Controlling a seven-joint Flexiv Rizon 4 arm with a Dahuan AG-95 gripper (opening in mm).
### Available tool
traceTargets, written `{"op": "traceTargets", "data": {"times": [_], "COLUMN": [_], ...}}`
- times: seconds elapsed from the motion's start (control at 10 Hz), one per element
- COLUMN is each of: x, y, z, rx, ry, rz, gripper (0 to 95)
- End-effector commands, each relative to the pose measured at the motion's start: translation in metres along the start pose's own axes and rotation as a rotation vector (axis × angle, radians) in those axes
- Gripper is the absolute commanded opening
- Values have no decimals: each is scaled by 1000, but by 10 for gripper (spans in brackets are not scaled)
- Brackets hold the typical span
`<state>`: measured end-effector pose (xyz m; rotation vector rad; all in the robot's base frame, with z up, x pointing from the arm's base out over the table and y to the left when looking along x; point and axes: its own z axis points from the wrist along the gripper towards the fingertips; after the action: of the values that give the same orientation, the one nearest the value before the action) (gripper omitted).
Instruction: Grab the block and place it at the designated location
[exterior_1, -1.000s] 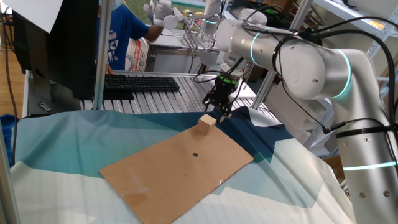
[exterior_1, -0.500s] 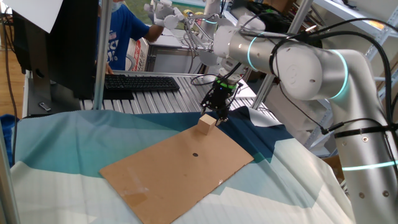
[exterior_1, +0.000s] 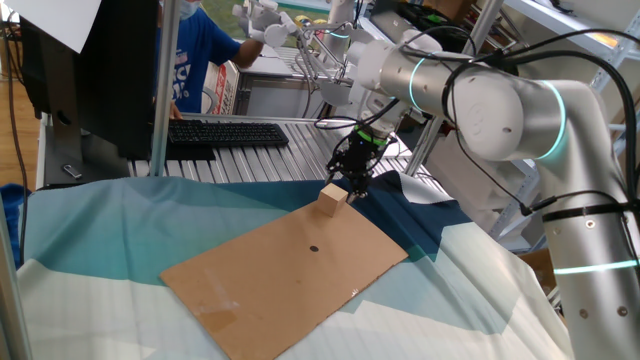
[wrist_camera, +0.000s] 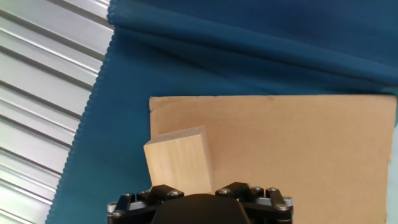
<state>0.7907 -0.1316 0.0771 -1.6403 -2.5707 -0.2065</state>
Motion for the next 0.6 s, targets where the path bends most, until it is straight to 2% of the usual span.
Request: {"op": "traceTargets", "data": {"times": [0.1, 0.4, 0.5, 0.6], "x": [1, 1, 1, 1], "y": [-1, -1, -1, -1], "z": [0, 0, 0, 0], "rx": [11, 16, 18, 19], "ry": [-27, -27, -30, -32], "rz": [-26, -63, -70, -80], "gripper": [760, 760, 570, 570]}}
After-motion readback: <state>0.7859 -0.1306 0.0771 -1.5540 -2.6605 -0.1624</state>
